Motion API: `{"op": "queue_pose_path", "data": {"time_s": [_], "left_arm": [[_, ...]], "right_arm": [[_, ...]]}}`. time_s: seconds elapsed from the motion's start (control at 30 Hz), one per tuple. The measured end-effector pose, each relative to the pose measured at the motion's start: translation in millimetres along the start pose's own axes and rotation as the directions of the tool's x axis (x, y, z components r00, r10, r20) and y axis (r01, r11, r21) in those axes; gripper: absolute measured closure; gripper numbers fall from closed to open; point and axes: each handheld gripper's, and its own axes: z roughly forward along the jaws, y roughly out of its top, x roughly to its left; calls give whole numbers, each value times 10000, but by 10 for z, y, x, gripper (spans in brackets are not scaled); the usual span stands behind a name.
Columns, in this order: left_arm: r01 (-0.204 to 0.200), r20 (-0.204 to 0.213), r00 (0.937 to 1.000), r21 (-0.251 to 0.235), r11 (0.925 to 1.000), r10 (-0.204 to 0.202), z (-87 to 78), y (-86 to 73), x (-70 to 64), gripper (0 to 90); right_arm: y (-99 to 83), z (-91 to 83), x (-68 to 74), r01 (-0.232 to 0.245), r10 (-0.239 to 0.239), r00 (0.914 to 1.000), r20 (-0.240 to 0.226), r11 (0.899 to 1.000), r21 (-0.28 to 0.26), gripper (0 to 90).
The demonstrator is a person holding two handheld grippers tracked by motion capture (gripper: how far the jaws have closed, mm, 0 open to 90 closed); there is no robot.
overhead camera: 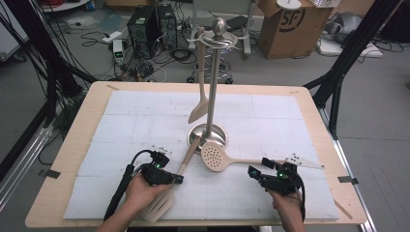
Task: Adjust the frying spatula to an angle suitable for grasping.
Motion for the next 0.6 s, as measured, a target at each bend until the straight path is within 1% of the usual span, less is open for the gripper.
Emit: {"op": "queue_pose_path", "data": {"time_s": [0.1,0.17,0.27,0.3,0.47,0.53,0.6], "left_arm": [[82,86,9999,74,9999,-83,-12,12,35,900],[89,35,10000,77,9999,-89,-23,16,55,900],[230,0,9997,0,9997,-230,-50,18,93,900],[199,-73,9998,-2,9998,-199,-67,18,113,900],[531,-217,9983,-361,9979,-539,-150,20,222,900],[593,-207,9980,-475,9971,-603,-184,20,252,900],[634,-303,9974,-561,9964,-652,-225,24,274,900]], "right_arm": [[1,-7,-3,-56,56,10000,24,10000,-20,147],[1,-8,-4,-58,58,10000,14,10000,-13,147],[1,-5,-2,-40,40,10000,6,10000,-23,147],[1,-6,-2,-54,54,10000,4,10000,-23,147],[2,-10,-4,-50,50,10000,13,10000,-2,147],[0,-5,-2,-63,63,10000,19,10000,-12,147],[0,-1,-4,-12,12,10000,16,10000,-28,147]]}}
